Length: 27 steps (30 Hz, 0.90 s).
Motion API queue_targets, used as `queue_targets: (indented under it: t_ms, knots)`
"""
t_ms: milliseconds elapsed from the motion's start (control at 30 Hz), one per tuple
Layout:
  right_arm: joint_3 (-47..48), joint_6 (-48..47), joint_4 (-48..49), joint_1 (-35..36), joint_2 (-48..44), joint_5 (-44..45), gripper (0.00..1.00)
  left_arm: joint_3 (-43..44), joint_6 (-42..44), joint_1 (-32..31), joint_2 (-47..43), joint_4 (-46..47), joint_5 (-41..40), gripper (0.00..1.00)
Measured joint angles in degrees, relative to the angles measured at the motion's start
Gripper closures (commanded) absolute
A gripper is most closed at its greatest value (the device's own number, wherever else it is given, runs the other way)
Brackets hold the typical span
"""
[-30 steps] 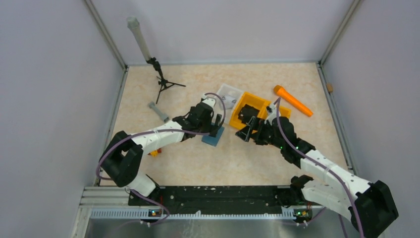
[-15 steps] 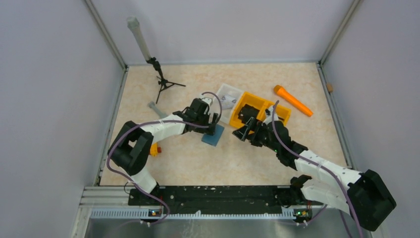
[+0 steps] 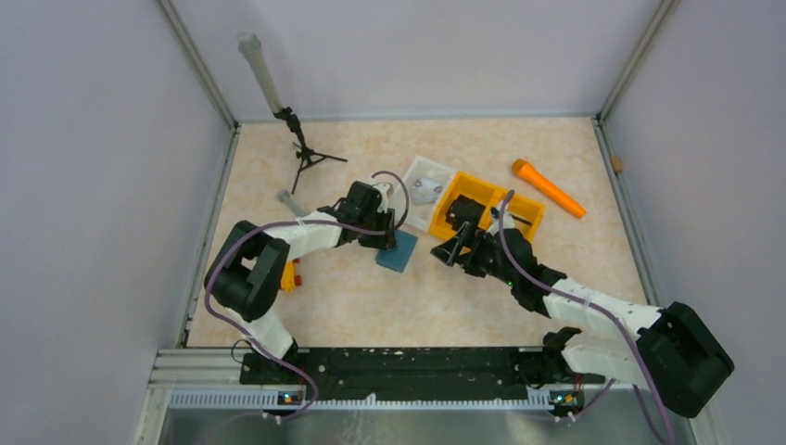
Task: Take the credit cards out of the card holder
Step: Pick up the card holder from the center of the board.
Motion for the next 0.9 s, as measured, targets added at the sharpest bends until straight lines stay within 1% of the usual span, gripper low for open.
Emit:
queue_targets:
  t_ms: [133,267,467,667,733,900]
  knots:
    - [-0.22,0.09,1.38,0.04,0.85,0.02,0.13,-1.49,-0.92,1.99,-0.24,2.32,3.61,0.67]
    - [-0.22,0.15,2.71,0.44,2.58,-0.09,0.14,-4.61,-2.73,5.20,-0.92,6.38,9.97,0.73]
    - [-0.22,0.17,4.55,1.22,5.40,-0.57,0.14,-10.08,-7.39,9.68,-1.53,13.64,20.96,0.73]
    - [0.04,-0.17,8.15,2.40,8.96,-2.43,0.12,-14.88,-13.57,10.47,-2.67,23.52,31.63,0.74]
    - [0.87,-0.48,8.66,3.17,10.40,-2.97,0.19,-15.67,-15.96,10.47,-2.80,28.04,34.97,0.74]
    - [3.30,-0.55,11.78,4.20,13.27,-4.61,0.28,-17.07,-19.08,10.47,-3.82,34.45,38.93,0.73]
